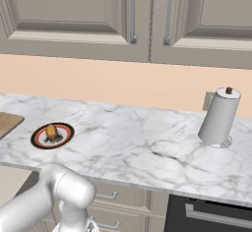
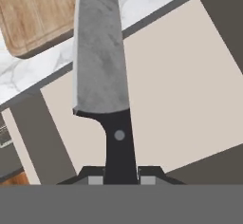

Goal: Pick up the knife from the drawer and place it on the cutting board. Then place the meat from the plate to the cutting board.

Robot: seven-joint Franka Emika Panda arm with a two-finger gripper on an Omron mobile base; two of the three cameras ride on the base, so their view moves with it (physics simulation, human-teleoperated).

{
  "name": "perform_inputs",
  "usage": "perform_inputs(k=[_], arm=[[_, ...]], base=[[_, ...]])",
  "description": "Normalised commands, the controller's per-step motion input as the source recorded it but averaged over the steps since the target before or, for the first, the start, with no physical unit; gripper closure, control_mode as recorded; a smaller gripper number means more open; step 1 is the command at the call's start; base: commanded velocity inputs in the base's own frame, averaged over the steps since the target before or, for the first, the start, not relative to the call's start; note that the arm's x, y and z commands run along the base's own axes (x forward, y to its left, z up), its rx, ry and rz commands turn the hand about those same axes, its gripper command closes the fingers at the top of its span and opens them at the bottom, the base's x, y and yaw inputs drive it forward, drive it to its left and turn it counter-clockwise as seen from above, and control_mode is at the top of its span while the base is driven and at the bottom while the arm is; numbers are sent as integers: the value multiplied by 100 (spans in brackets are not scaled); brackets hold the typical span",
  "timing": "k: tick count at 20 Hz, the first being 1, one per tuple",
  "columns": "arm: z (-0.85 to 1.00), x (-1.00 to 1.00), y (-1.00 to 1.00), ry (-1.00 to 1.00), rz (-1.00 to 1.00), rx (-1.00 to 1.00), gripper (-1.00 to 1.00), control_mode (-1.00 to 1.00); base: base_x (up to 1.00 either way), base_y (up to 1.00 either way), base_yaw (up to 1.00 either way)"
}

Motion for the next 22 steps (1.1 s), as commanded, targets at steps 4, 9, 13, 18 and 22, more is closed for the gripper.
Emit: perform_inputs(k=[4,9,13,18,22], arm=[[10,60,-7,3,-5,0,100,-100],[0,36,-9,3,0,0,100,-100],[-2,23,-2,5,0,0,100,-100],[-3,19,0,0,0,1,100,-100],[0,45,0,0,0,2,100,-100]], base=[[0,0,0],[0,0,0],[0,0,0],[0,0,0],[0,0,0]])
